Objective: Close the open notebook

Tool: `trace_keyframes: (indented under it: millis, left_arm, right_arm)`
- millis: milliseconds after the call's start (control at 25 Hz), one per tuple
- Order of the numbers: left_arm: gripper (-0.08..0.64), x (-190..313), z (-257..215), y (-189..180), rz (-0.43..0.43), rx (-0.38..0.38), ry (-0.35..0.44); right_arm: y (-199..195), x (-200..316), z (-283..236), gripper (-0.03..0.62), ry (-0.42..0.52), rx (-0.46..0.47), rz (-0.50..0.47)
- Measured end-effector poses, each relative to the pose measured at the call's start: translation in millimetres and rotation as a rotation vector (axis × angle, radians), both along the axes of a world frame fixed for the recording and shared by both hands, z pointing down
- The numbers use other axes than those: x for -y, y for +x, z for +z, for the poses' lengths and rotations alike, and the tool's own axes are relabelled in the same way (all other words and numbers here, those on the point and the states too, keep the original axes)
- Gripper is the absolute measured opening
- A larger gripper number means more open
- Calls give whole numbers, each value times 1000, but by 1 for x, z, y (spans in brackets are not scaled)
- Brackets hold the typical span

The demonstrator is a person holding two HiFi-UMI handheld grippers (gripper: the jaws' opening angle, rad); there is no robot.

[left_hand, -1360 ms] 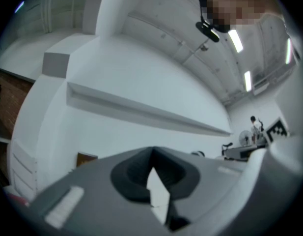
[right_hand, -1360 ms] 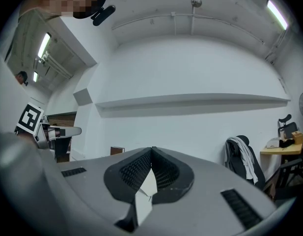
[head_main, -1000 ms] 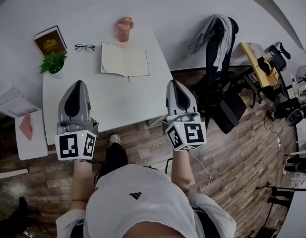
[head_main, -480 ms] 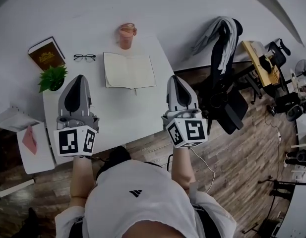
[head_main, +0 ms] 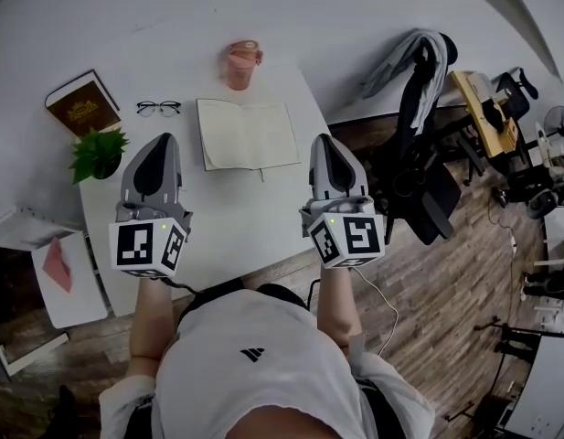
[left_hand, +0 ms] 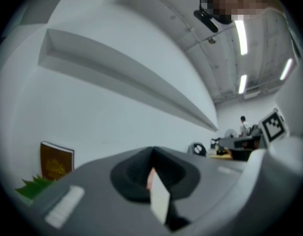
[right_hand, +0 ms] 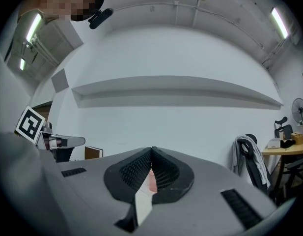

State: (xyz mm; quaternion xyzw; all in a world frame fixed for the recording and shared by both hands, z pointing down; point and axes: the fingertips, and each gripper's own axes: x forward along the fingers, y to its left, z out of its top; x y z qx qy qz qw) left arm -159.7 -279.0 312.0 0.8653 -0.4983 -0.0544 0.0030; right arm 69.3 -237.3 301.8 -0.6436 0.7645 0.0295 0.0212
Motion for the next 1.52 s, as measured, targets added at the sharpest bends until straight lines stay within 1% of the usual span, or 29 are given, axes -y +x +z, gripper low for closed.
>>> trace_keyframes:
  millis: [200, 360, 480, 640, 840, 1080, 1280, 1520]
  left_arm:
    - [9, 15, 40, 5, 29, 8, -109]
    - [11, 25, 75, 11, 40, 0, -201]
    - [25, 31, 102, 18, 50, -11, -277]
    - [91, 39, 133, 25, 56, -49, -378]
    - [172, 52, 163, 36, 52, -115, -496]
    - [232, 65, 200, 44, 7, -138, -604]
    - [250, 68, 230, 48, -21, -162, -680]
    - [252, 63, 259, 49, -41, -205, -764]
  right_arm:
    - [-6, 11, 21, -3, -55, -3, 1]
    - [-6, 15, 36, -4, -93, -8, 2]
    - [-5, 18, 45, -3, -119, -12, -2]
    - [-3, 28, 52, -3, -142, -15, -23]
    - [3, 43, 58, -3, -165, -19, -52]
    - [9, 59, 67, -5, -200, -31, -90]
    - [16, 70, 78, -3, -229, -32, -112]
    - [19, 77, 90, -5, -256, -29, -137]
